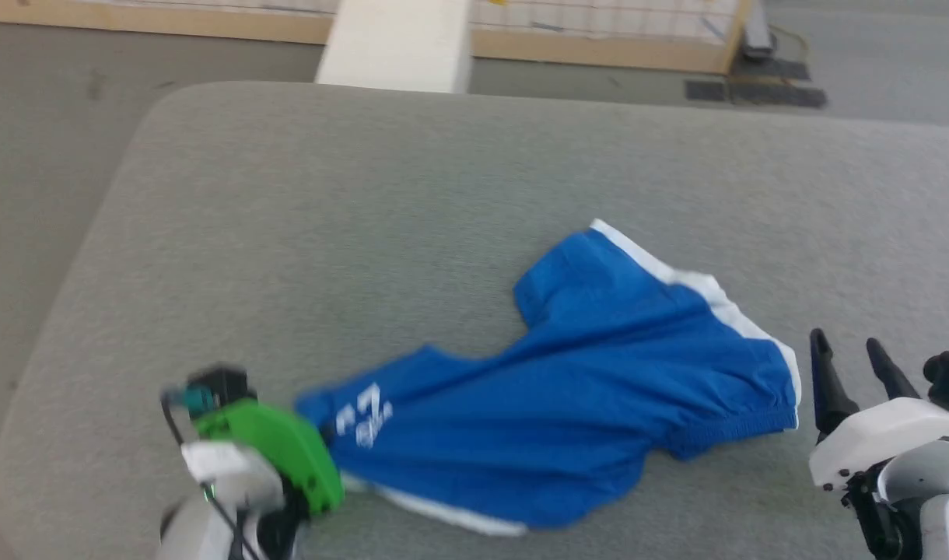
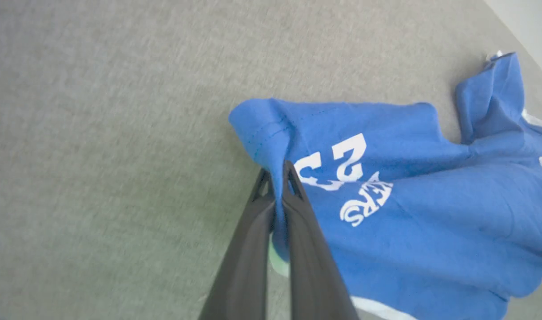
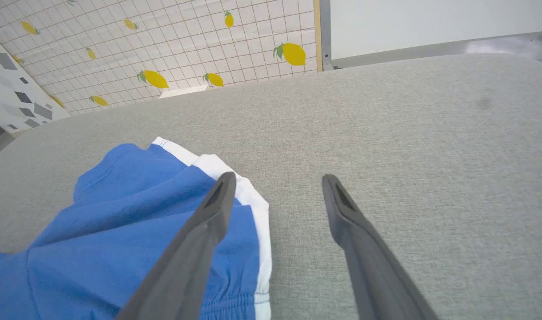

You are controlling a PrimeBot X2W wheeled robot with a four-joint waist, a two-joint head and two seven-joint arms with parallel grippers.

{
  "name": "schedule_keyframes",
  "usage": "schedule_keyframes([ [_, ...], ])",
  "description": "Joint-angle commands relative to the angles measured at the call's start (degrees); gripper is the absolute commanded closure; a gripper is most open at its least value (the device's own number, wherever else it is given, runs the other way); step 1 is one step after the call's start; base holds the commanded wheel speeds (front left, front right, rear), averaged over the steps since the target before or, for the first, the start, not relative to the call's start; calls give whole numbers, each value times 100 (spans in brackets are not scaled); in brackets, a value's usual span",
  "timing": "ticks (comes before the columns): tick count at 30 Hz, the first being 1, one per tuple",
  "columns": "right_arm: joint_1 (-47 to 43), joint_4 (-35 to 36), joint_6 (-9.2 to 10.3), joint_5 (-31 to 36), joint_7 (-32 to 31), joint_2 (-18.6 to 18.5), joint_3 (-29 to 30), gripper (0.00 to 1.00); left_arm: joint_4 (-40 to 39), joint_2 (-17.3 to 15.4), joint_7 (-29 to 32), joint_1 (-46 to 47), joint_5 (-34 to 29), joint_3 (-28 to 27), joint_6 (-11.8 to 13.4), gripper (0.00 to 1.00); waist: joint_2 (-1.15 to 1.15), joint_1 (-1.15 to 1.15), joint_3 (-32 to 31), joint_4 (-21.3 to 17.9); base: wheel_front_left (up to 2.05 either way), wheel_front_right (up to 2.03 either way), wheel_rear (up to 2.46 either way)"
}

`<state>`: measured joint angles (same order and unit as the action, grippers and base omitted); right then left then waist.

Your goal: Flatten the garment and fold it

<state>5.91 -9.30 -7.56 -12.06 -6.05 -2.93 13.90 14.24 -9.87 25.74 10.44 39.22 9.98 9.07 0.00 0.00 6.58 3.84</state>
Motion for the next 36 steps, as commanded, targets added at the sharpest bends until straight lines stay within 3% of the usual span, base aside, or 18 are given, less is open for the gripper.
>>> schedule_keyframes([
  [1, -26, -38, 8, 14, -4, 5, -37, 0, -114, -51, 135, -293, 107, 10, 77, 100, 0, 0, -345, 522, 0, 0, 0],
  [7, -30, -138, 8, -32, 19, 5, -144, 0, -575, 79, 576, -1096, 426, 91, 203, 100, 0, 0, -412, 662, 0, 0, 0],
  [9, -50, -158, 8, -35, 27, 5, -169, 0, -689, 135, 506, -1149, 509, 50, 160, 0, 0, 0, -427, 654, 0, 0, 0],
  [13, -99, -187, 8, -21, -21, 5, -203, 0, -1005, 138, -81, -1035, 438, -98, -61, 0, 0, 0, -440, 522, 0, 0, 0],
  [19, -199, -154, 8, 91, -404, 5, -55, 0, -1409, -123, -2147, -611, -420, -40, -1105, 0, 0, 0, -376, 231, 0, 0, 0],
  [21, -219, -180, 8, 100, -703, 5, 44, 0, -1375, -233, -2810, -513, -813, 64, -1303, 0, 0, 0, -341, 127, 0, 0, 0],
  [23, -227, -149, 8, 155, -1000, 5, 98, 0, -1343, -262, -3465, -440, -1148, 143, -1377, 0, 0, 0, -299, 51, 0, 0, 0],
  [26, -208, -72, 8, 231, -1427, 5, 73, 0, -1293, -316, -3932, -363, -1575, 299, -1452, 0, 0, 0, -211, -10, 0, 0, 0],
  [36, 118, 162, 8, 382, -2616, 5, -493, 0, -1393, -40, -4071, -291, -2097, 64, -1567, 0, 0, 0, 169, 76, 0, 0, 0],
])
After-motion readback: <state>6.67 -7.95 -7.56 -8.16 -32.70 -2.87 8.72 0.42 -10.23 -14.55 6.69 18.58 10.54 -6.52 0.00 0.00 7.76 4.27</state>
